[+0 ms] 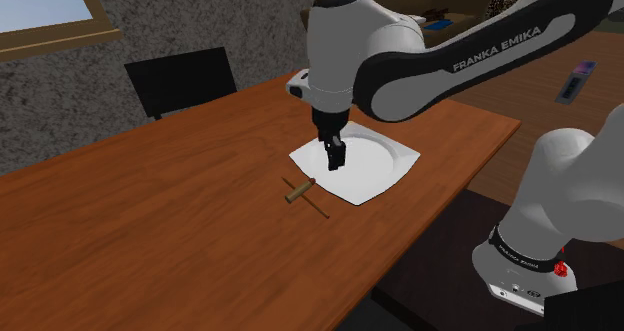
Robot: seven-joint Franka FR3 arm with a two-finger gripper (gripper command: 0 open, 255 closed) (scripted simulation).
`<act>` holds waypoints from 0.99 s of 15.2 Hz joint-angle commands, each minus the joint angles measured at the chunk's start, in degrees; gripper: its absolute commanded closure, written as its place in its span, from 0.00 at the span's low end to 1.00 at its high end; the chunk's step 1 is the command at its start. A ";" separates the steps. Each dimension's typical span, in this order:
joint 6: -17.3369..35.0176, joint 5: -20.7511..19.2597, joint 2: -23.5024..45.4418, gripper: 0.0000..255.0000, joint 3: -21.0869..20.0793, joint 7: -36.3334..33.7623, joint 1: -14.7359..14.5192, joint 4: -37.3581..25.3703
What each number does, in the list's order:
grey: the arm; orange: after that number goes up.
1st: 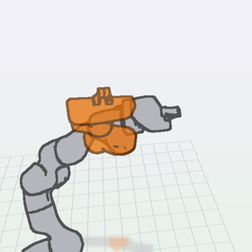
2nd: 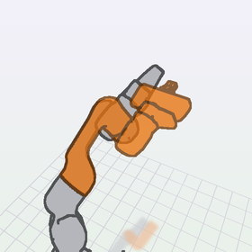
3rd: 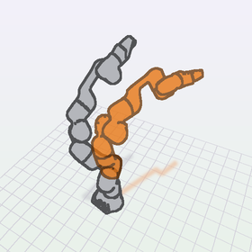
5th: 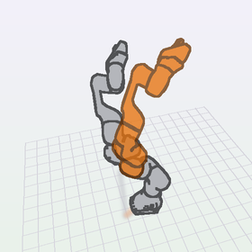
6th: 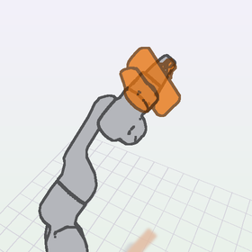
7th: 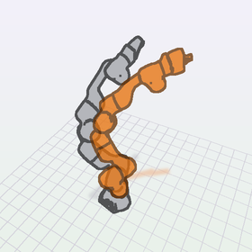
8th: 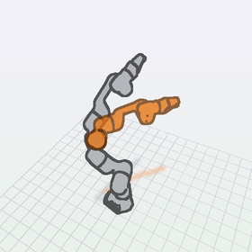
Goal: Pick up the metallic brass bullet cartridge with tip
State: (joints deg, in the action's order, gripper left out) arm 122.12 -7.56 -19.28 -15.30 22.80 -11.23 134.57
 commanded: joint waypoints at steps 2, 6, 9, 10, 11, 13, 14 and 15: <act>3.93 -2.12 4.12 0.00 -2.04 1.77 -1.40 -0.90; 7.31 -3.47 6.19 0.00 -2.84 1.28 -1.60 0.40; 9.61 -4.28 7.33 0.00 -3.06 0.34 -1.40 1.71; 10.37 -4.58 7.73 0.00 -3.14 0.01 -1.32 2.12; 10.81 -4.76 7.97 0.00 -3.18 -0.19 -1.28 2.35; 10.90 -4.75 7.92 1.00 -3.13 -0.12 -1.26 2.48; 10.94 -4.77 7.93 1.00 -3.09 -0.06 -1.23 2.49; 10.89 -4.73 7.87 1.00 -3.05 0.02 -1.22 2.49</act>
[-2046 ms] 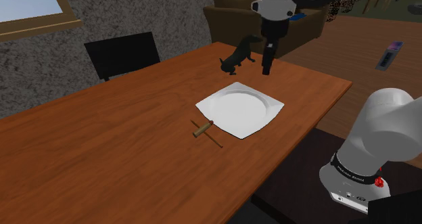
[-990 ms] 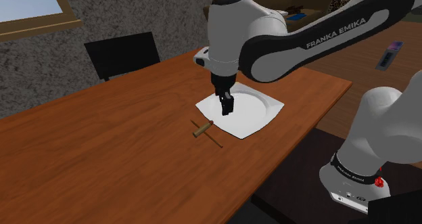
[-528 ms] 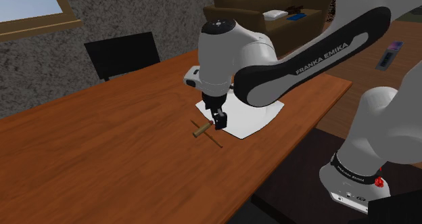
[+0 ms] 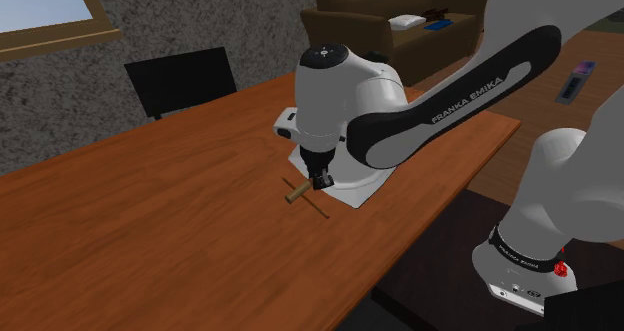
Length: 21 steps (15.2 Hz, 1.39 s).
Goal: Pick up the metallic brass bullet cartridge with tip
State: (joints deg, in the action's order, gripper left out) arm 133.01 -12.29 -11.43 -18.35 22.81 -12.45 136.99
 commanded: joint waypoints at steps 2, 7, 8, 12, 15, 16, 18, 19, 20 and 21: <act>0.02 -0.01 0.04 1.00 0.00 -0.01 0.01 0.08; -0.08 -0.03 0.12 1.00 -0.13 -0.21 -0.06 -0.07; -0.84 0.29 -0.30 1.00 -0.05 0.14 -0.14 -0.47; -3.91 1.36 -1.81 1.00 0.25 1.39 -0.41 -2.21; -6.21 2.03 -2.79 1.00 0.45 2.23 -0.57 -3.65; -6.97 2.23 -3.09 1.00 0.52 2.49 -0.61 -4.15; -8.50 2.60 -3.65 1.00 0.65 2.99 -0.70 -5.19; -9.27 2.76 -3.90 1.00 0.72 3.23 -0.73 -5.73; -10.03 2.92 -4.15 1.00 0.78 3.46 -0.76 -6.28; -10.79 3.07 -4.38 1.00 0.84 3.68 -0.79 -6.84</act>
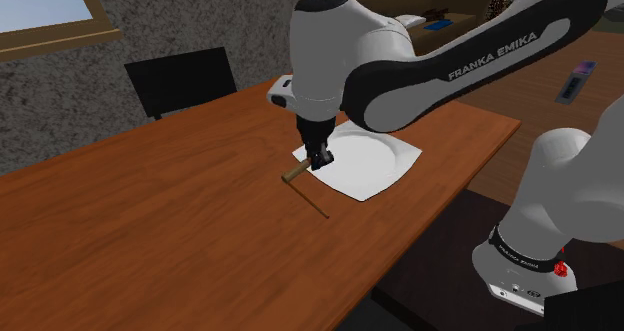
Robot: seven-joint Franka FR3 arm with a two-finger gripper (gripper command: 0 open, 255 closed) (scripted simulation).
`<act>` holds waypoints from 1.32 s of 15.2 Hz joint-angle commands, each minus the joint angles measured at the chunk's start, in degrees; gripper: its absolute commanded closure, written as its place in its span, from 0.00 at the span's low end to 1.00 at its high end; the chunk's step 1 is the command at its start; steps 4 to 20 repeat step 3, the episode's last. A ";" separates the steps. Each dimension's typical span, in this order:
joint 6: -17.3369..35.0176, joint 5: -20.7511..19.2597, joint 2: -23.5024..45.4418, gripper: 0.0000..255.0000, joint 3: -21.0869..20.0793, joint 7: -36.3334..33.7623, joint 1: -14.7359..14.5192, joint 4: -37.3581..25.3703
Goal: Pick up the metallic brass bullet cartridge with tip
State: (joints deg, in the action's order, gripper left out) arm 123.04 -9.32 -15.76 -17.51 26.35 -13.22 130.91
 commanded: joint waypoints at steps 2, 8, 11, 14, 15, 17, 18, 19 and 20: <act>-1.70 0.26 -0.30 1.00 0.07 0.39 -0.06 -1.41; -1.70 0.25 -0.30 1.00 0.07 0.39 -0.06 -1.41; -1.70 0.25 -0.30 1.00 0.07 0.39 -0.06 -1.41; -1.70 0.25 -0.30 1.00 0.07 0.39 -0.06 -1.41; -1.70 0.25 -0.30 1.00 0.07 0.39 -0.06 -1.41; -1.70 0.25 -0.30 1.00 0.07 0.39 -0.06 -1.41; -1.70 0.25 -0.30 1.00 0.07 0.39 -0.06 -1.41; -1.70 0.25 -0.30 1.00 0.07 0.39 -0.06 -1.41; -1.70 0.25 -0.30 1.00 0.07 0.39 -0.06 -1.41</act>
